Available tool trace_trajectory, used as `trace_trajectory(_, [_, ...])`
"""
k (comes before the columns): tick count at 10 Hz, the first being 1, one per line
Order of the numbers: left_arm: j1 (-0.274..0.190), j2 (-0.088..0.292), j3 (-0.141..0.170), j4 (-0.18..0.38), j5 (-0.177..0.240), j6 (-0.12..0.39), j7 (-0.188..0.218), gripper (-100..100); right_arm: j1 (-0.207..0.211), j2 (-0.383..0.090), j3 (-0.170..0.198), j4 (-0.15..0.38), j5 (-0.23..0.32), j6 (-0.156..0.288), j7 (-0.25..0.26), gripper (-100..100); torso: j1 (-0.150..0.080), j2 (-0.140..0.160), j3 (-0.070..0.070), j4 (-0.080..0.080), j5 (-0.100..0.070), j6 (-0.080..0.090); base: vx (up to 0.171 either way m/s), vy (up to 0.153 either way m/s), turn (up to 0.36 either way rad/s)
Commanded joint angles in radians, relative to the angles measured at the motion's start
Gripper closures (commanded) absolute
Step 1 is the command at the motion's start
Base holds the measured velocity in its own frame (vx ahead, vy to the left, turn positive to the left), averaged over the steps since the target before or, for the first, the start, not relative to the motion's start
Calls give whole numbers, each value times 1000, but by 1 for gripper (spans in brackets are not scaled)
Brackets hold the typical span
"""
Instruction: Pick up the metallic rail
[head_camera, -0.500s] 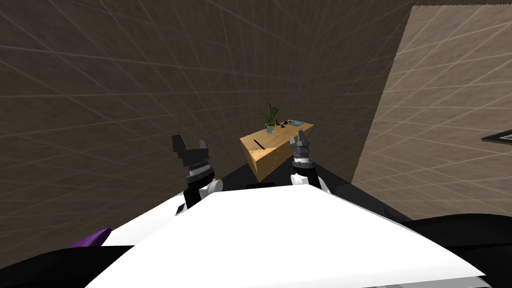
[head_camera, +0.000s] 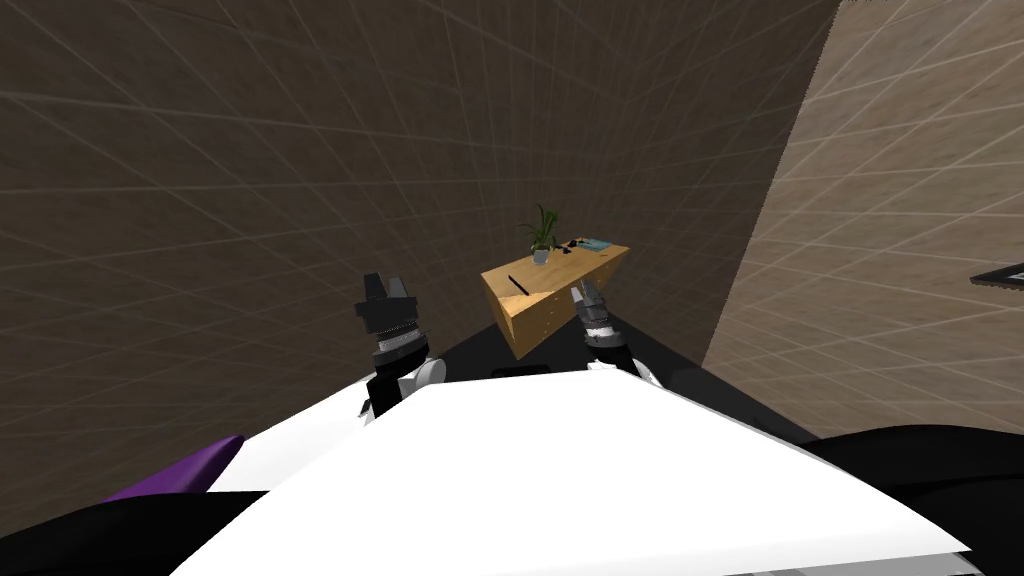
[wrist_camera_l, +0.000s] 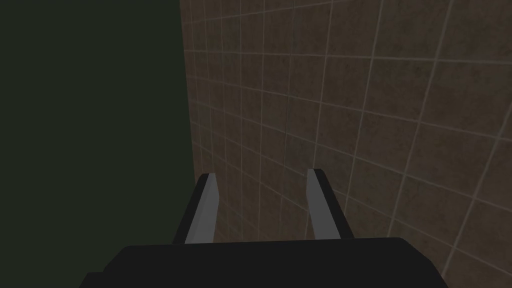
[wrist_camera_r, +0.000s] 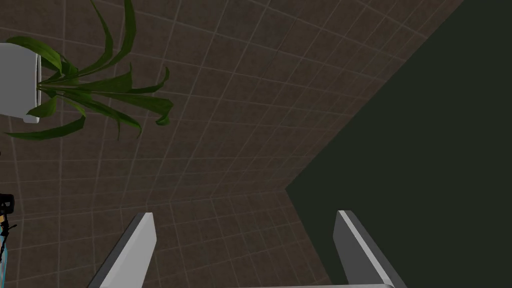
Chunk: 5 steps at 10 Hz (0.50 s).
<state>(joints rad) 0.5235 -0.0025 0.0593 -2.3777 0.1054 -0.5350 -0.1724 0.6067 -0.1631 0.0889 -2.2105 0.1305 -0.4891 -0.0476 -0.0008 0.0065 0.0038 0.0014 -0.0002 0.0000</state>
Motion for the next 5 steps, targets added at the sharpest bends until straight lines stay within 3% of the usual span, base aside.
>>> trace_trajectory(1, [0,0,0,0,0,0,0,0,47,-50,14,38,-2,-26,-4,-100,0,0,0,0,0,0,-89,9,74])
trace_trajectory(2, [0,0,0,0,0,0,0,0,74,-83,24,62,-3,-38,-4,-100,1,0,0,0,0,0,-92,18,88])
trace_trajectory(3, [0,0,0,0,0,0,0,0,74,-93,24,66,-3,-38,-4,-100,1,0,0,0,0,0,-56,15,34])
trace_trajectory(5, [0,0,0,0,0,0,0,0,129,-159,45,129,-7,-64,-4,-100,1,-2,-1,0,0,0,-55,23,103])
